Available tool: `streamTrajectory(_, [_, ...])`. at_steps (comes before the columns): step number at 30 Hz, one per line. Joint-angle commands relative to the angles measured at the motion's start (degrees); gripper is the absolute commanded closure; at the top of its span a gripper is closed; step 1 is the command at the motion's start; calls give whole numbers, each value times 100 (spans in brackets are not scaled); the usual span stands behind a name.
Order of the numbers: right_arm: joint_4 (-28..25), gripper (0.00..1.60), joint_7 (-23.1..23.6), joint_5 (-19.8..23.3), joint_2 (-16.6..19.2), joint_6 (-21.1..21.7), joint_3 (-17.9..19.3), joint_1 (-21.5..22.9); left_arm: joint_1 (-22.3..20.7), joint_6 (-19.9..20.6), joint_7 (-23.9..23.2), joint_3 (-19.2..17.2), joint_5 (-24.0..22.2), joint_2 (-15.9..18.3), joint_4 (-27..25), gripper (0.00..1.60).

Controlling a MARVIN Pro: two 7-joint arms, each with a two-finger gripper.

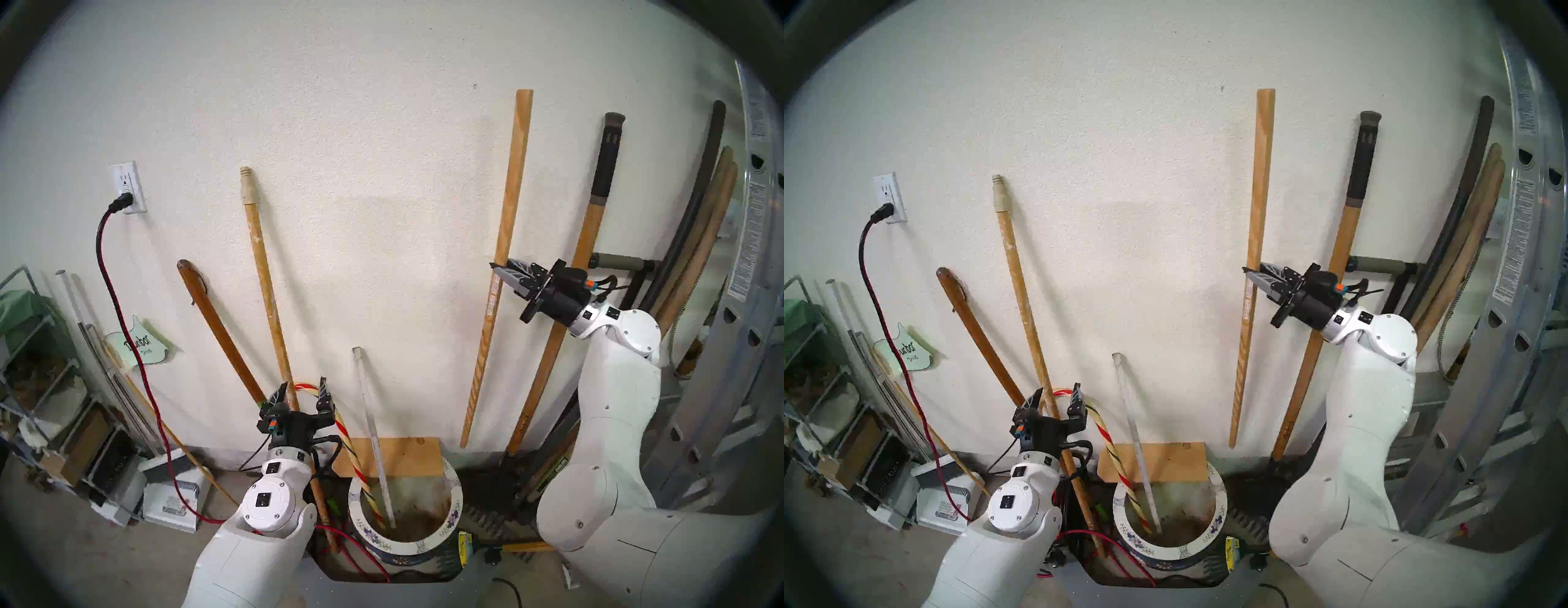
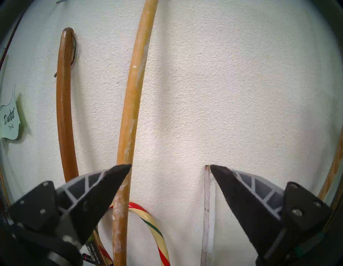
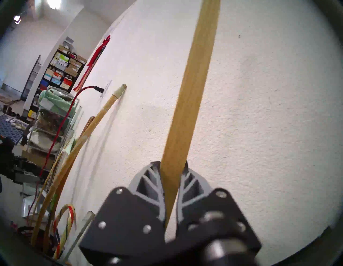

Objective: Take wooden sticks or brooms out of the pot

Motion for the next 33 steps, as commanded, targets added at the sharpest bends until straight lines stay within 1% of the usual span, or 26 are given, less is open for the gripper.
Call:
streamTrajectory(1, [-691,160,-12,230,49,618,92,-386,-3,-4,-17,-10,-21,8,-12,0])
streamTrajectory(3, [-793,160,-12,279,58,820,129,-505,-3,-4,-19,-11,-23,8,-12,0])
streamTrajectory(5, [-1050,160,-12,310,22,1087,160,-708,-2,-5,-20,-12,-27,8,-13,0])
streamTrajectory(6, [-1047,160,-12,344,26,1122,170,-769,-2,-5,-22,-13,-29,8,-13,0])
streamTrajectory(7, [-1208,160,-12,350,-5,1295,173,-886,-2,-5,-23,-13,-31,8,-13,0])
streamTrajectory(8, [-1226,160,-12,359,-21,1327,185,-945,-2,-5,-25,-14,-34,8,-14,0])
streamTrajectory(11, [-1537,160,-12,377,-113,1693,211,-1196,-1,-5,-32,-15,-43,9,-15,0])
streamTrajectory(14, [-1765,160,-12,367,-186,2030,240,-1446,0,-5,-42,-17,-52,10,-15,0])
streamTrajectory(16, [-1824,160,-12,316,-260,2149,313,-1496,0,-5,-50,-19,-60,12,-16,0])
streamTrajectory(17, [-1960,160,-12,333,-268,2365,290,-1675,1,-5,-56,-20,-66,13,-16,0])
streamTrajectory(18, [-1966,160,-12,306,-302,2380,330,-1670,1,-5,-60,-21,-71,13,-17,0])
streamTrajectory(21, [-2219,160,-12,292,-354,2803,323,-1993,2,-5,-83,-25,-93,17,-18,0])
streamTrajectory(23, [-2240,160,-12,219,-424,2860,376,-1996,3,-5,-97,-27,-105,18,-18,0])
streamTrajectory(24, [-2355,160,-12,212,-435,3046,347,-2140,4,-5,-107,-29,-114,20,-18,0])
streamTrajectory(26, [-2495,160,-12,189,-450,3282,306,-2344,5,-5,-124,-32,-128,22,-19,0])
streamTrajectory(27, [-2456,160,-12,147,-444,3291,320,-2303,5,-5,-130,-33,-134,23,-19,0])
streamTrajectory(28, [-2555,160,-12,147,-447,3437,285,-2430,6,-5,-139,-35,-141,24,-20,0])
streamTrajectory(29, [-2570,160,-12,127,-437,3489,274,-2467,6,-5,-144,-36,-144,25,-20,0])
streamTrajectory(30, [-2689,160,-12,122,-431,3584,226,-2622,7,-5,-154,-38,-153,26,-20,0])
streamTrajectory(31, [-2647,160,-12,78,-411,3638,238,-2576,7,-5,-160,-40,-157,27,-21,0])
streamTrajectory(32, [-2760,160,-12,85,-406,3720,195,-2722,8,-4,-169,-41,-164,28,-21,0])
streamTrajectory(33, [-2780,160,-12,55,-395,3779,186,-2745,9,-4,-176,-43,-170,30,-22,0])
